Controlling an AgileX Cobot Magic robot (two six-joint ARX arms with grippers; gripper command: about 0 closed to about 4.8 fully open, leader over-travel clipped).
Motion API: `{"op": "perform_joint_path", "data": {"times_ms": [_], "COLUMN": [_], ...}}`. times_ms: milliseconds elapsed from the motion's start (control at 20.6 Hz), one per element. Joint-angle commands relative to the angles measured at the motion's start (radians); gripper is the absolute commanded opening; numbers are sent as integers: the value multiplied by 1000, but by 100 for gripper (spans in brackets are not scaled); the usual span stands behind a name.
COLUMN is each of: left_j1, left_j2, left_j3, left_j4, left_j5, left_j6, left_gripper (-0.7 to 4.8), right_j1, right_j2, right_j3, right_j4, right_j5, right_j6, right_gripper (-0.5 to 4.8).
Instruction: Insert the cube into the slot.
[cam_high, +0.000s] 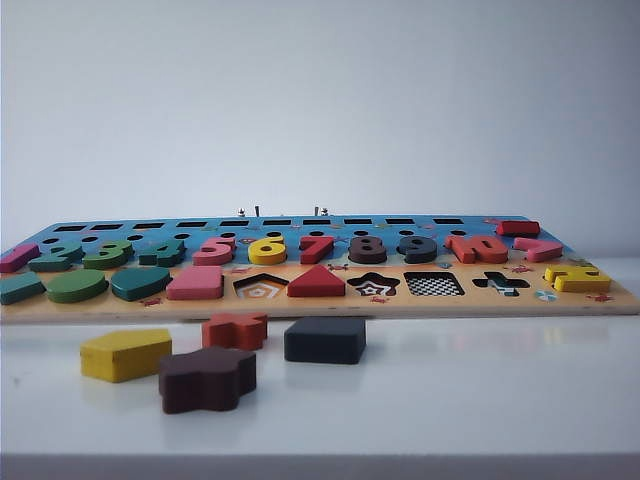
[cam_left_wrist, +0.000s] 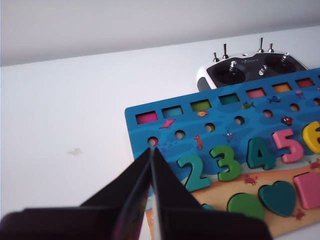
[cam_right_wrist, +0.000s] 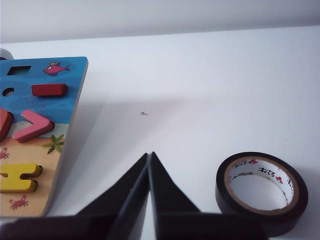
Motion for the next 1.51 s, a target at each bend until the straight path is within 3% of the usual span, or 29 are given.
{"op": "perform_joint_path", "data": {"times_ms": [49, 437, 680, 971, 1311, 1505], "left_j1": [-31, -75, -97, -149, -245, -264], "left_j2": [61, 214, 310, 395, 525, 576], "left_j3": [89, 288, 406, 531, 718, 765], "left_j4": [-89, -288, -406, -534, -729, -775], "left_j5": [7, 48, 89, 114, 244, 324], "left_j6": [4, 3, 4, 4, 3, 3], "left_gripper": [17, 17, 17, 17, 17, 17], "right_j1": [1, 2, 2, 18, 118, 193], "right_j2": [-2, -2, -2, -2, 148, 304], "right_j3": [0, 0, 0, 19, 187, 317], "right_j4": [9, 2, 2, -13, -43, -47], "right_j5": [6, -12, -20, -20, -15, -22], "right_j6": [5, 32, 159, 214, 213, 212], "right_gripper": [-8, -8, -8, -8, -8, -4]}}
